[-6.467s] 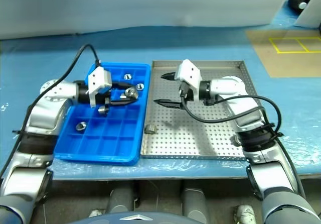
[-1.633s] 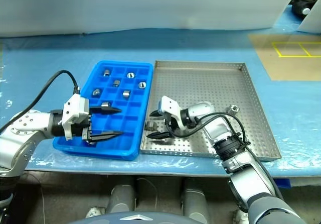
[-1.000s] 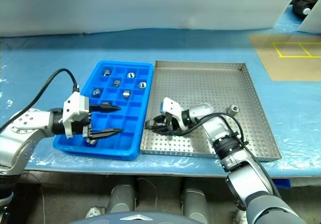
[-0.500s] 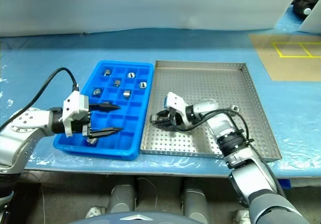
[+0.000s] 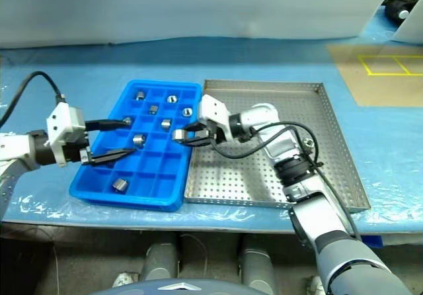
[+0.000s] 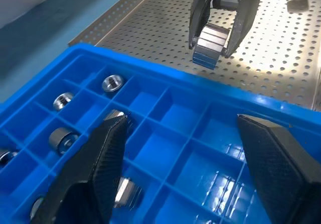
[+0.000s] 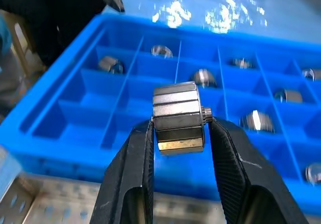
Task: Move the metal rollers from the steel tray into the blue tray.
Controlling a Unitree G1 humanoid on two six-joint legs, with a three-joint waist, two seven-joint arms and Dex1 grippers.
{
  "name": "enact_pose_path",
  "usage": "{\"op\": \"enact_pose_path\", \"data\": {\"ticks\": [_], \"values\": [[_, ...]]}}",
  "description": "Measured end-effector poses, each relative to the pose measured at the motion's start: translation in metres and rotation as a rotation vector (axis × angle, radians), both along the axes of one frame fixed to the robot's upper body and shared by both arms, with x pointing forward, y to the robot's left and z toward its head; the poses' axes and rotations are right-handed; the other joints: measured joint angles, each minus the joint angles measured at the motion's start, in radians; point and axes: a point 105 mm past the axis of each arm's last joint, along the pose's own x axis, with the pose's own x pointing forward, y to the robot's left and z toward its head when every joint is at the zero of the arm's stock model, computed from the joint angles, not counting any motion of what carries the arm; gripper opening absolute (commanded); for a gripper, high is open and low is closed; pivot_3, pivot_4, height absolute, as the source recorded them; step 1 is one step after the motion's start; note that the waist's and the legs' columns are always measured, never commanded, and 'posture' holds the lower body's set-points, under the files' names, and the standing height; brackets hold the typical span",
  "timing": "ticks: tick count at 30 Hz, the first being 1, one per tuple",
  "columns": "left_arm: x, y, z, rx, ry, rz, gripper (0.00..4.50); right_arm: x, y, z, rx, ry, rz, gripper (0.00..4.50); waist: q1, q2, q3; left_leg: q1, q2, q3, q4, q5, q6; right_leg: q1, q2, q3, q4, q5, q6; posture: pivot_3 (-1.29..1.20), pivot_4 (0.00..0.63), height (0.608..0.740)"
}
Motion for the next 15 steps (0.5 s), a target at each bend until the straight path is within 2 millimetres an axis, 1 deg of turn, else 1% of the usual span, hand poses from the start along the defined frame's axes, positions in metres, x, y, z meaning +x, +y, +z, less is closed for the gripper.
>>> {"op": "enact_pose_path", "data": {"ticks": [5,8,12,15], "values": [[-0.006,0.014,0.0,-0.003,-0.003,0.077,3.66,-0.001,0.025,-0.004,0.032,0.026,0.043,1.19,0.007,0.0,0.0,-0.002,0.0,-0.002,0.0,0.0,0.0,0.0,-0.001,-0.002,-0.001,0.0,0.0,0.25,0.15,0.74],[-0.011,0.017,0.001,0.003,-0.014,0.107,3.66,0.004,0.037,-0.01,0.038,0.036,0.043,1.19,0.01,0.0,0.0,-0.002,0.0,-0.003,0.0,0.0,0.0,0.0,-0.001,-0.003,0.0,0.0,0.0,0.28,0.15,0.74],[-0.018,0.018,0.003,0.0,-0.024,0.138,3.66,0.008,0.045,-0.016,0.036,0.041,0.048,1.19,0.025,0.0,0.0,-0.002,0.0,-0.004,0.0,0.0,0.0,0.0,-0.001,-0.004,-0.001,0.0,0.0,0.3,0.15,0.74],[-0.023,0.019,0.002,0.0,-0.017,0.154,3.66,0.004,0.049,-0.017,0.041,0.05,0.07,1.19,0.03,0.0,0.0,-0.003,0.0,-0.005,-0.001,0.0,0.0,0.0,-0.001,-0.004,-0.001,0.0,0.0,0.3,0.15,0.74]]}}
